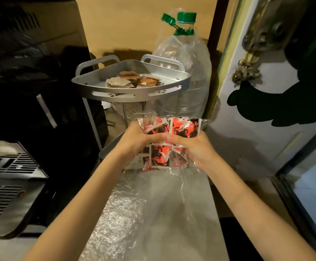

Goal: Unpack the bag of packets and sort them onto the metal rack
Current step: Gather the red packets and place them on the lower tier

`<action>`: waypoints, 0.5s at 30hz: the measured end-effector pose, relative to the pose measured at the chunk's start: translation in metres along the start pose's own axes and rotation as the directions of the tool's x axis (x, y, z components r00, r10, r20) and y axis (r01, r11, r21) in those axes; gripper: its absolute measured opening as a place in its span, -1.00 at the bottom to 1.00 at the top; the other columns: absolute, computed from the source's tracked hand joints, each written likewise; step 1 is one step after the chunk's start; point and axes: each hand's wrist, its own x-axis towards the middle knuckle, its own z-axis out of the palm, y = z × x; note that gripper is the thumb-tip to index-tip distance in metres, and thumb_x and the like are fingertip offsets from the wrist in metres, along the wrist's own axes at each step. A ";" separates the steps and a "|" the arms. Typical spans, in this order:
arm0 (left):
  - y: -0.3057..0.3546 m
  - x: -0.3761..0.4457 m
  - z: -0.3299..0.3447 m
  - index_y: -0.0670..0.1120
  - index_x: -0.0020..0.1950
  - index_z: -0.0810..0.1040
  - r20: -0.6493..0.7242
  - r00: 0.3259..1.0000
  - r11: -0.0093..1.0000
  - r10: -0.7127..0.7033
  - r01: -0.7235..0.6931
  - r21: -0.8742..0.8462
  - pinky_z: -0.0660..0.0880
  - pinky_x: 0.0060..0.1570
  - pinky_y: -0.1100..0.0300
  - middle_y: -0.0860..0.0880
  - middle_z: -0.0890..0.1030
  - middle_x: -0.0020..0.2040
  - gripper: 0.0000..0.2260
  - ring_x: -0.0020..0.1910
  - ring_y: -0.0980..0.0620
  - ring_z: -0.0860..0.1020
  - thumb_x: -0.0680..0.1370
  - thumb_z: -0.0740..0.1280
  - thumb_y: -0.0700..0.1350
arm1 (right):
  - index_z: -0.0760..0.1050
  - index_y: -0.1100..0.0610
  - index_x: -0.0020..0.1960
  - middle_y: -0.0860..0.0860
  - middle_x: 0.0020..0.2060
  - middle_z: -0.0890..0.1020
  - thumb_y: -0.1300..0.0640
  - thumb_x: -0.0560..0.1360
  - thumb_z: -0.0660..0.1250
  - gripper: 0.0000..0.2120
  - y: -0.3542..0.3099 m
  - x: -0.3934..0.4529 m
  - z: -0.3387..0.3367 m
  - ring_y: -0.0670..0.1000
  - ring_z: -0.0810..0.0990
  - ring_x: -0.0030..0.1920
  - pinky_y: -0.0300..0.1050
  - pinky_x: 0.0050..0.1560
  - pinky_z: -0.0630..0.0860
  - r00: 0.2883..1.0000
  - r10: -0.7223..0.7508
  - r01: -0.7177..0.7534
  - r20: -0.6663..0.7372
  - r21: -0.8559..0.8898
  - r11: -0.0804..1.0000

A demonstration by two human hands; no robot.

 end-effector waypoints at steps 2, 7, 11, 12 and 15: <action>-0.005 0.000 -0.002 -0.03 -0.05 0.61 -0.062 0.997 0.998 -0.055 0.055 0.002 0.57 -0.11 0.10 -0.04 0.70 -0.17 -0.74 -0.20 0.05 0.68 0.30 0.51 -0.05 | 0.64 0.14 -0.04 0.17 -0.04 0.69 0.15 0.22 0.56 -0.68 0.002 0.004 0.005 0.17 0.67 -0.01 0.17 0.05 0.58 0.998 0.066 -0.067 0.007 0.059 0.996; -0.017 -0.001 -0.004 -0.07 -0.17 0.59 -0.010 0.965 0.955 -0.261 0.257 -0.147 0.53 -0.30 0.21 0.04 0.69 -0.35 -0.88 -0.31 0.08 0.66 0.35 0.47 -0.10 | 0.59 0.16 -0.11 0.14 -0.16 0.70 0.28 0.31 0.48 -0.82 0.010 0.008 0.013 0.10 0.68 -0.15 -0.08 -0.31 0.63 0.977 0.213 -0.211 0.010 0.159 0.964; -0.034 -0.005 -0.012 -0.09 -0.07 0.61 0.208 0.866 0.807 -0.455 0.499 -0.316 0.56 -0.15 0.08 -0.05 0.69 -0.19 -0.62 -0.21 -0.02 0.65 0.22 0.47 0.09 | 0.57 0.30 -0.03 0.07 -0.31 0.67 0.34 0.33 0.45 -0.79 0.032 0.015 0.013 -0.02 0.66 -0.31 -0.19 -0.31 0.62 0.917 0.398 -0.392 0.038 0.281 0.876; -0.041 -0.004 -0.015 -0.10 -0.05 0.60 0.223 0.847 0.764 -0.482 0.531 -0.366 0.56 -0.14 0.06 -0.07 0.66 -0.19 -0.61 -0.23 -0.03 0.64 0.24 0.44 0.10 | 0.58 0.30 -0.04 0.06 -0.32 0.67 0.34 0.34 0.44 -0.80 0.039 0.018 0.011 -0.03 0.64 -0.30 -0.23 -0.32 0.61 0.898 0.439 -0.431 0.038 0.287 0.856; -0.063 -0.006 -0.017 -0.13 0.07 0.54 0.242 0.812 0.701 -0.531 0.582 -0.412 0.55 -0.13 0.04 -0.10 0.62 -0.11 -0.53 -0.16 -0.07 0.61 0.33 0.37 0.17 | 0.61 0.20 -0.12 0.05 -0.17 0.68 0.26 0.32 0.48 -0.85 0.060 0.023 0.006 -0.02 0.61 -0.08 -0.30 -0.13 0.57 0.837 0.547 -0.534 0.023 0.252 0.807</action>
